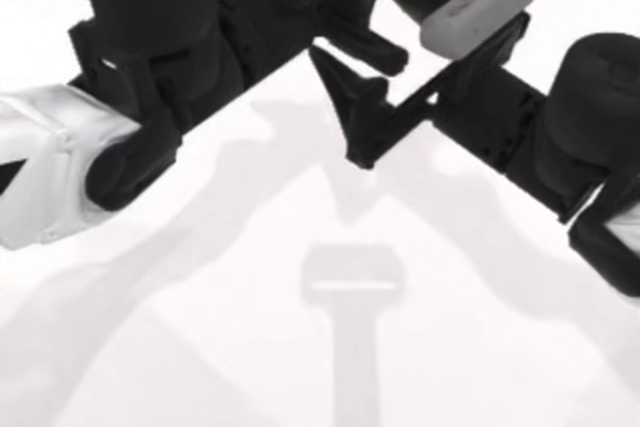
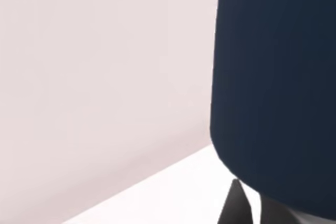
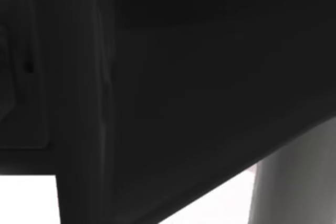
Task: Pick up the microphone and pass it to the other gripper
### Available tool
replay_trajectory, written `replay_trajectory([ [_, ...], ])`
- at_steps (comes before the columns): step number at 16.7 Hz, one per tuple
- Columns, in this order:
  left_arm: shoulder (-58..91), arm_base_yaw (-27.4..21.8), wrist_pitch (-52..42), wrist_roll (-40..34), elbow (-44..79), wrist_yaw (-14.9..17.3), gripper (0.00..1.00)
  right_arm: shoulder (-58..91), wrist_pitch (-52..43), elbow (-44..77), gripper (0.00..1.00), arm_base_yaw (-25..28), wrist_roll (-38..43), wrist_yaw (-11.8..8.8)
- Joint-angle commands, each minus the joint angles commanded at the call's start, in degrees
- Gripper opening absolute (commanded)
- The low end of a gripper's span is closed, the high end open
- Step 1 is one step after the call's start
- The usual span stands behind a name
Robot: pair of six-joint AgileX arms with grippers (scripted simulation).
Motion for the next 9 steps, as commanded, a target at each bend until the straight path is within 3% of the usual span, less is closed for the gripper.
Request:
replay_trajectory([
  [9,-5.5,8.7,-0.8,0.1,-4.9,7.4,0.00,-14.4,-0.5,-13.7,1.00,-1.8,0.2,-2.6],
])
